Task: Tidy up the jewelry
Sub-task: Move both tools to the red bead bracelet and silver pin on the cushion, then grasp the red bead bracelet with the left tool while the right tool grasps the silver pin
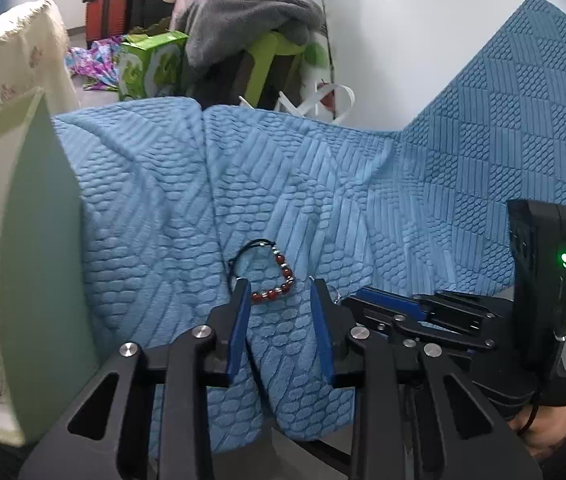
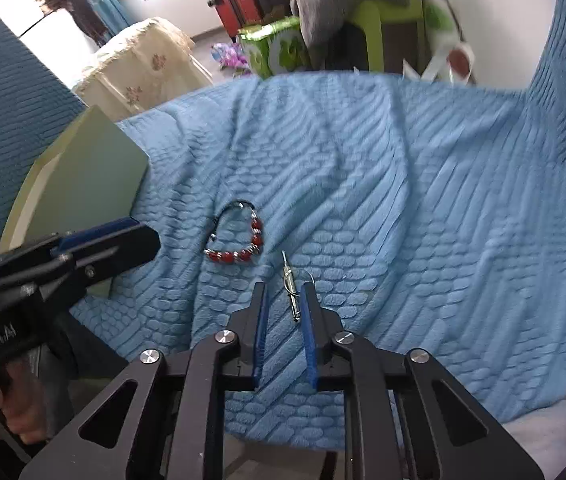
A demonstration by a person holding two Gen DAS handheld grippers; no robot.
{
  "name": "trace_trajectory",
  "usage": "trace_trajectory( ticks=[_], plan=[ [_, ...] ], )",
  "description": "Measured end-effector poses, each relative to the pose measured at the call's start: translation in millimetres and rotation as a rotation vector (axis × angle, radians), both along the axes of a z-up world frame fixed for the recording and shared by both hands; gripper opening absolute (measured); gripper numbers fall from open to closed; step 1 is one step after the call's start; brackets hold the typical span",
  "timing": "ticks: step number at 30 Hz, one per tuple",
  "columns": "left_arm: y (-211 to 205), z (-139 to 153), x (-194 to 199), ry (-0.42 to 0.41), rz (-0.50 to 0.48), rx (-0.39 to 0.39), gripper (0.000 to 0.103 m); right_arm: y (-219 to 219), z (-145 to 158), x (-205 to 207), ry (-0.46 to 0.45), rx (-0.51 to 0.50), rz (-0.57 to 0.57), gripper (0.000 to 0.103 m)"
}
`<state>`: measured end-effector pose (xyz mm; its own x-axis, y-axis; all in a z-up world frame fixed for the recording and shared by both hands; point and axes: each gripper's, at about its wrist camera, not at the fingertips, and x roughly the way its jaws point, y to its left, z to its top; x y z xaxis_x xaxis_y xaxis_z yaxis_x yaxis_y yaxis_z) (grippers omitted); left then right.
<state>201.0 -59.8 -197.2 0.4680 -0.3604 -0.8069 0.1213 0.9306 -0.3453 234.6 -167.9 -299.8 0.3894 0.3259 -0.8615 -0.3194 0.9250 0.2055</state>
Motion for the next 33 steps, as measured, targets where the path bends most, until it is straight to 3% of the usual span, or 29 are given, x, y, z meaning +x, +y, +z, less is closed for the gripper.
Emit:
trace_trajectory(
  ticks=[4,9,17,24,33],
  plan=[
    [-1,-10,7,0.028,0.004,-0.003,0.026,8,-9,6,0.007,-0.014,0.037,0.013],
    [-5,-17,10,0.038,-0.011,0.002,0.021,19,-16,8,-0.024,-0.117,0.073,0.013],
    [-7,-24,19,0.05,-0.017,0.003,0.02,30,-19,-1,-0.075,-0.228,0.125,0.007],
    [-18,-28,23,0.046,-0.081,0.05,0.02,11,-7,4,-0.065,-0.104,0.055,0.002],
    [-36,-37,27,0.04,-0.148,0.149,0.02,-13,-1,13,-0.049,-0.033,-0.042,0.002]
  ],
)
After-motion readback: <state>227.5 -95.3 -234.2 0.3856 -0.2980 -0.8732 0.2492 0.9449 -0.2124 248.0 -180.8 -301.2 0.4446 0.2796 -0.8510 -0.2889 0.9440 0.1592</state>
